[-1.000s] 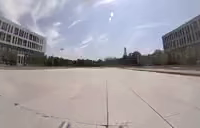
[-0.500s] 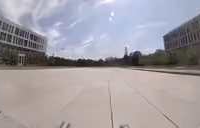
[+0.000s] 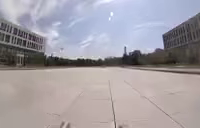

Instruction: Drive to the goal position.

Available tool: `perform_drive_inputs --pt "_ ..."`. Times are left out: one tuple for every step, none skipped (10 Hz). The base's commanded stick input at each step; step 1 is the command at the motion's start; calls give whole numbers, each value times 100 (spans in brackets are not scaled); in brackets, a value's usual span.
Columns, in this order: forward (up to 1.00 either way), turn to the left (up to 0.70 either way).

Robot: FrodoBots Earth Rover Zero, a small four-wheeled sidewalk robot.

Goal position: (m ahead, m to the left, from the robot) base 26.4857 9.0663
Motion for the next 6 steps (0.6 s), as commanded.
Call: perform_drive_inputs --pt "70 -33" --pt "70 -35" --pt "70 -35" --pt "70 -35" --pt "70 -35" --pt "70 -33"
